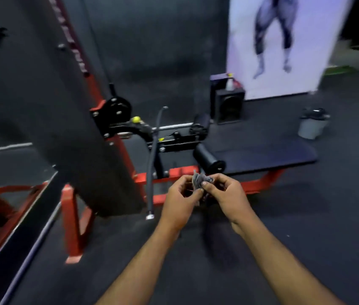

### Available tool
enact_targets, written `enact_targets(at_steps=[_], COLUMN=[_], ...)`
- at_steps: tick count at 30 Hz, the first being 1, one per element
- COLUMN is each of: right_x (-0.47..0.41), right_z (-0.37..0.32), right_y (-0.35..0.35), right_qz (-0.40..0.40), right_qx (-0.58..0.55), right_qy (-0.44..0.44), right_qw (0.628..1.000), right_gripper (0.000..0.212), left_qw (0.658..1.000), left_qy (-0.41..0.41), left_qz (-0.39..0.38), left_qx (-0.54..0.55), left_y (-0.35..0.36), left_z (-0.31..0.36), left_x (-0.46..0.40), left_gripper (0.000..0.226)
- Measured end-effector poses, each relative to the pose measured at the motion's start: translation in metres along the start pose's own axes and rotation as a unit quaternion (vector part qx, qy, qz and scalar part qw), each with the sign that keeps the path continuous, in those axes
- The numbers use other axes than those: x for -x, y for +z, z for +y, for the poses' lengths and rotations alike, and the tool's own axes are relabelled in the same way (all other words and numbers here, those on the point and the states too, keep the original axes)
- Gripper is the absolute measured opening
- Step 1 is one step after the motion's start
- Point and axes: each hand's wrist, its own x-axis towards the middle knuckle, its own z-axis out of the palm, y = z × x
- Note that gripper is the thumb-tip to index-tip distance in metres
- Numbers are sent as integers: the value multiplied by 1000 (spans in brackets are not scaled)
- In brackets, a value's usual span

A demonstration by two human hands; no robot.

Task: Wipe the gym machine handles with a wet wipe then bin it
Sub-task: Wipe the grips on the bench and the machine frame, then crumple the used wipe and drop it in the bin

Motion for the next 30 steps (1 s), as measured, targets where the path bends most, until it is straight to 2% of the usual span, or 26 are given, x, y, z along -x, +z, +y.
enact_targets(at_steps=[6, 14, 21, 26, 30], right_x=[42, 93, 115, 110, 93], right_z=[-27, -51, -52, -64, -91], right_y=[-105, -218, -346, -460, -543], right_qz=[184, 367, 464, 508, 508], right_qx=[8, 21, 21, 17, 21], right_qy=[4, -19, -28, -35, -51], right_qw=[983, 930, 885, 861, 860], right_gripper=[6, 6, 6, 4, 7], left_qw=[984, 941, 899, 884, 884], left_qy=[19, 36, 49, 25, 33], left_qz=[-174, -325, -428, -453, -448], left_qx=[20, 83, 83, 111, 129], left_y=[110, 241, 391, 512, 590], left_z=[14, 41, 49, 66, 93], left_x=[-22, -24, -33, -48, -75], left_gripper=[33, 14, 15, 18, 25])
